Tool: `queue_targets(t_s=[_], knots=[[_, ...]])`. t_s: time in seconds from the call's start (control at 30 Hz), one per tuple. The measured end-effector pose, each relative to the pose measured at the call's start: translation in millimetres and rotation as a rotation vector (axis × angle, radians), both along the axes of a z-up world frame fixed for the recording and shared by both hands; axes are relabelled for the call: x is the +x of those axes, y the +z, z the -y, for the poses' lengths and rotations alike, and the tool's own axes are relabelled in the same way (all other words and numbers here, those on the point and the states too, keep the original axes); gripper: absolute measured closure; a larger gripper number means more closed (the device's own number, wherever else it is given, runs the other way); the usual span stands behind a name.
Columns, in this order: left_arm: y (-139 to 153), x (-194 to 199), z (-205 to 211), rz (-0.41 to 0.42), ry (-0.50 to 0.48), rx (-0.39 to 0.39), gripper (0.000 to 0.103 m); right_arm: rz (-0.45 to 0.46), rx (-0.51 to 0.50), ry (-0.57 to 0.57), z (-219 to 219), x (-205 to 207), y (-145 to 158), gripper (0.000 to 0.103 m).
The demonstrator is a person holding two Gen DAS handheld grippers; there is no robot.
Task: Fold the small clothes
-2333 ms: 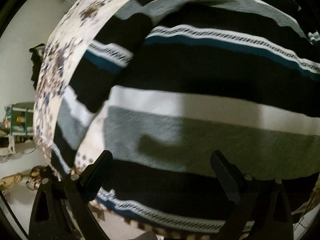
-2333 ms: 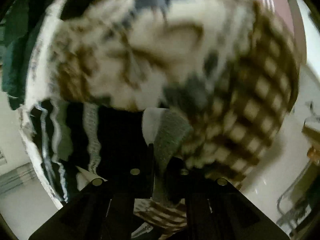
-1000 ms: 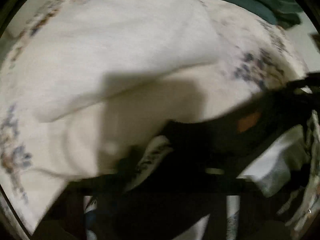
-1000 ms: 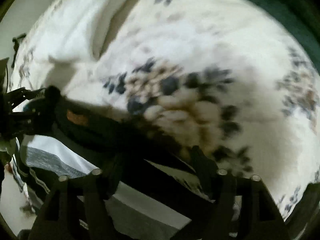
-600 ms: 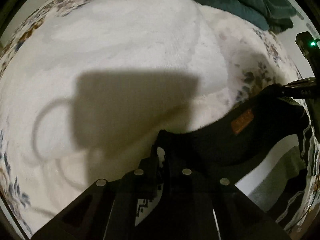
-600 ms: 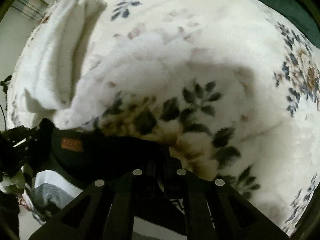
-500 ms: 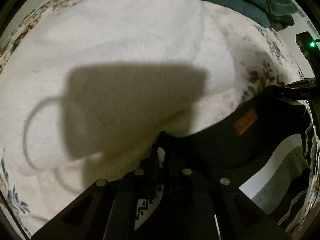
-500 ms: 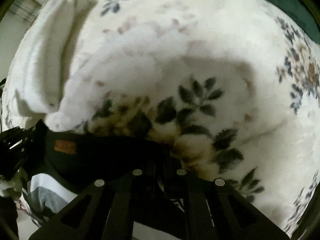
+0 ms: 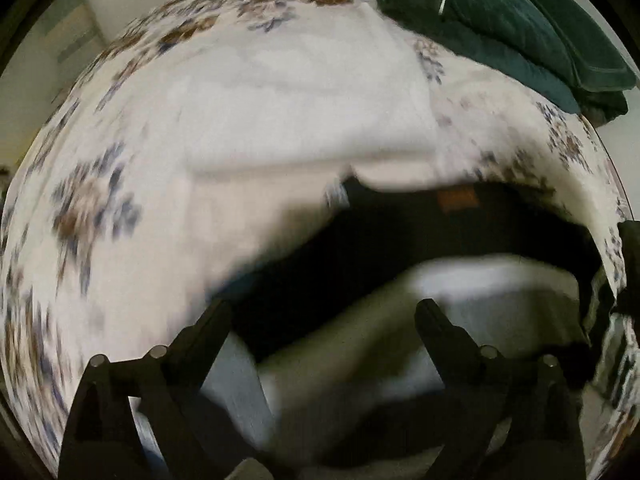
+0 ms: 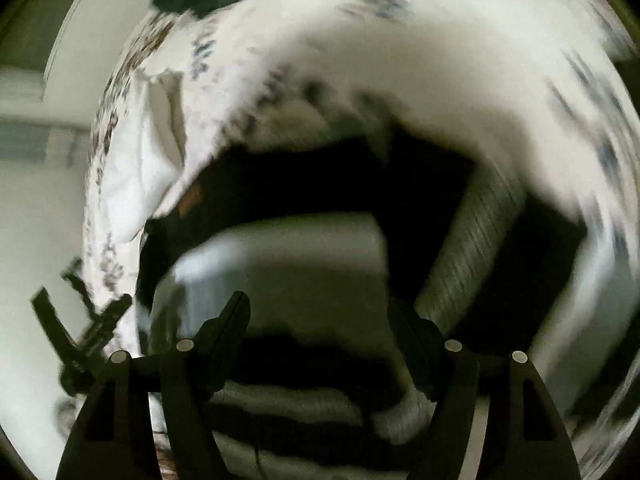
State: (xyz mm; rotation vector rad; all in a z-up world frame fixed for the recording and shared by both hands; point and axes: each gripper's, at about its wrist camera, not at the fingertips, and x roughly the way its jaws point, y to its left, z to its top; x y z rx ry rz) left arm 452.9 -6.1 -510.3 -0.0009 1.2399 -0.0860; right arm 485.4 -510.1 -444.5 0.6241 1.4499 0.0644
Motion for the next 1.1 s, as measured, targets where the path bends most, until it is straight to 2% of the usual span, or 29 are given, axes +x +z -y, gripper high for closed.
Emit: queue_targets(t_s=[0.03,0.07,0.1,0.13,0.23,0.27,0.33,0.47,0.57,0.67,0.73,0.8,0.9,0.97,1.07,1.1], knots=[[-3,-11,19,-0.02,0.005,0.001,0.009,-0.013,0.015,-0.042,7,-28,-2,0.03],[-2,-23,24,-0.037,0.009,0.006,0.009,-0.035,0.026,-0.104,28,-64,-3,0.03],[-4,-40,30,-0.061,0.01,0.008,0.009,-0.046,0.028,-0.136,19,-92,-10,0.03],[-8,-57,40,-0.088,0.008,0.008,0.009,-0.073,0.027,-0.191,38,-125,-13,0.03],[-34,-114,73,-0.186,-0.004,-0.005,0.009,-0.117,0.0,-0.27,62,-196,-30,0.03],[-41,-124,84,-0.204,-0.008,-0.006,0.009,-0.138,-0.026,-0.314,86,-224,-33,0.03],[-55,-149,100,-0.209,-0.022,0.0,0.009,-0.157,-0.05,-0.41,117,-273,-40,0.03],[-90,-182,122,-0.211,-0.052,0.057,0.009,-0.133,-0.063,-0.708,207,-360,-44,0.03],[-101,-187,123,-0.177,-0.033,0.081,0.001,-0.098,-0.065,-0.925,267,-415,-51,0.03],[-111,-187,118,-0.182,-0.006,0.081,0.0,-0.075,-0.04,-1.064,305,-441,-63,0.03],[-114,-185,115,-0.184,0.005,0.079,0.0,-0.01,0.03,-1.122,323,-445,-74,0.03],[-117,-186,111,-0.177,0.017,0.078,0.0,0.029,0.071,-1.124,330,-441,-85,0.028],[-119,-189,106,-0.152,0.023,0.081,0.0,0.053,0.035,-1.085,323,-418,-90,0.027],[-120,-199,104,-0.147,0.027,0.081,0.0,0.071,-0.009,-1.058,318,-407,-82,0.028],[-122,-200,101,-0.153,0.032,0.087,0.0,0.154,-0.013,-1.021,316,-391,-60,0.029],[-123,-200,99,-0.153,0.033,0.089,0.0,0.161,-0.006,-1.005,312,-383,-62,0.029]])
